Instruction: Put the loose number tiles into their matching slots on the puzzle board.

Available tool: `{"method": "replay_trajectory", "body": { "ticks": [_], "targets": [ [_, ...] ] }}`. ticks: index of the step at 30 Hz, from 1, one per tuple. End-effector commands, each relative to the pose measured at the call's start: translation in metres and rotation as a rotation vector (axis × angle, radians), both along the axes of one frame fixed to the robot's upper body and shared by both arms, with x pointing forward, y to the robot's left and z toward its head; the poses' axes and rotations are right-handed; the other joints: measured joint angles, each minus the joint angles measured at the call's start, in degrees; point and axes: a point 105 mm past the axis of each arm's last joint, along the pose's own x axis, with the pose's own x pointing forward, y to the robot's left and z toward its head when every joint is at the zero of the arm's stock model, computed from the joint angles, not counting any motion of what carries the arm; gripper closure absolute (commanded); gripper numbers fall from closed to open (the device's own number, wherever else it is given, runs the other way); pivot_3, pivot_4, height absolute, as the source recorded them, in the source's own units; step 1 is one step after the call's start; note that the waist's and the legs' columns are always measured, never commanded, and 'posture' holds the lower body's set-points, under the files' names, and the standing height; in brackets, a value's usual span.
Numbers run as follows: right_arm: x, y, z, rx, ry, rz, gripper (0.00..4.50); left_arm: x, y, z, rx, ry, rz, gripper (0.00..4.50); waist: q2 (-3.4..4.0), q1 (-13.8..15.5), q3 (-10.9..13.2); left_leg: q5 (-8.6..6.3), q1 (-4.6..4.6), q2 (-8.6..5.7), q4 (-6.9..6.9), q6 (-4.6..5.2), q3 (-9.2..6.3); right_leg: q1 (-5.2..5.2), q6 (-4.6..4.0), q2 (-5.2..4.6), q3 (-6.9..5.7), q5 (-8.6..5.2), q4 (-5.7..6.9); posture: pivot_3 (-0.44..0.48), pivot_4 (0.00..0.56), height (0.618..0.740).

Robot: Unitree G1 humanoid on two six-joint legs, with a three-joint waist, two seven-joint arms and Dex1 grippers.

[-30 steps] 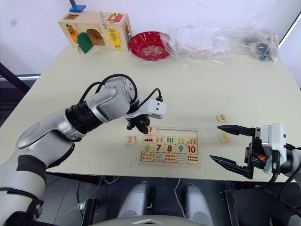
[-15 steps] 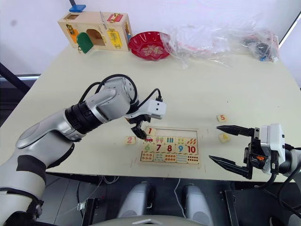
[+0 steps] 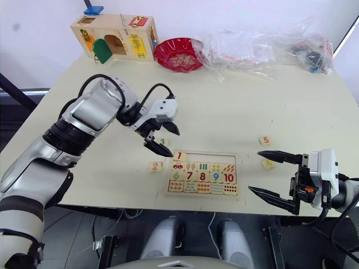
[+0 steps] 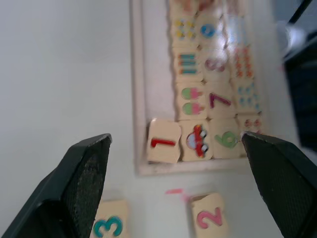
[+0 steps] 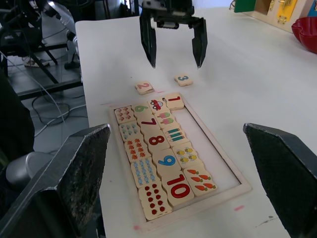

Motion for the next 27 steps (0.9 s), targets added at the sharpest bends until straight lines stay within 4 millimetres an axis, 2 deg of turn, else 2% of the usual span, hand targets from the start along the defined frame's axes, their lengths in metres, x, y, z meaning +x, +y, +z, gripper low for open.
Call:
{"method": "replay_trajectory", "body": {
  "ticks": [1, 4, 5, 6, 7, 14, 15, 27],
  "targets": [
    [-0.003, 0.002, 0.009, 0.001, -0.051, 0.010, 0.00, 0.003, 0.001, 0.011, -0.096, -0.047, -0.063, 0.04, 0.00, -0.02, 0.00, 0.00, 0.01, 0.00, 0.00, 0.00, 0.00, 0.00, 0.00, 0.00, 0.01, 0.00, 0.00, 0.000, 0.150, 0.740],
    [-0.003, 0.001, 0.009, 0.002, -0.050, 0.004, 0.00, 0.012, 0.002, -0.005, -0.121, -0.098, -0.097, 0.04, 0.02, -0.05, -0.01, 0.00, 0.07, -0.04, 0.00, 0.00, 0.09, 0.07, 0.00, 0.00, -0.01, 0.01, 0.00, 0.000, 0.150, 0.740],
    [-0.003, 0.000, 0.009, 0.002, -0.050, 0.002, 0.00, 0.014, 0.002, -0.008, -0.129, -0.104, -0.105, 0.54, 0.01, -0.06, -0.01, 0.00, 0.06, -0.04, 0.00, 0.00, 0.09, 0.06, 0.00, 0.01, 0.00, 0.01, 0.01, 0.000, 0.150, 0.740],
    [-0.003, 0.000, 0.009, 0.000, -0.050, 0.000, 0.00, 0.016, 0.002, -0.011, -0.135, -0.113, -0.110, 0.71, 0.01, -0.05, -0.01, 0.00, 0.05, -0.03, 0.00, 0.00, 0.08, 0.06, 0.00, 0.01, -0.01, 0.01, 0.01, 0.000, 0.150, 0.740],
    [-0.003, 0.000, 0.009, 0.000, -0.049, -0.001, 0.00, 0.018, 0.001, -0.014, -0.136, -0.131, -0.124, 1.12, 0.00, -0.05, 0.00, 0.00, 0.04, -0.03, 0.00, 0.00, 0.08, 0.06, 0.00, 0.01, -0.01, 0.01, 0.00, 0.000, 0.150, 0.740],
    [-0.004, 0.000, 0.009, -0.001, -0.049, -0.006, 0.00, 0.022, 0.003, -0.034, -0.095, -0.172, -0.170, 4.23, 0.00, -0.06, 0.00, 0.00, 0.02, -0.03, 0.00, 0.00, 0.07, 0.05, 0.04, 0.01, -0.02, 0.04, -0.01, 0.000, 0.150, 0.740],
    [-0.004, 0.000, 0.009, -0.001, -0.049, -0.006, 0.00, 0.022, 0.003, -0.035, -0.092, -0.169, -0.170, 4.43, 0.00, -0.06, 0.00, 0.00, 0.02, -0.03, 0.00, 0.00, 0.08, 0.05, 0.04, 0.01, -0.02, 0.04, 0.00, 0.000, 0.150, 0.740],
    [-0.004, 0.002, 0.008, 0.002, -0.048, -0.008, 0.00, 0.028, 0.003, -0.049, -0.045, -0.201, -0.171, 4.43, 0.00, -0.05, 0.00, 0.00, 0.02, -0.03, 0.00, 0.00, 0.07, 0.05, 0.05, 0.01, -0.03, 0.05, -0.01, 0.000, 0.150, 0.740]
  ]
}}
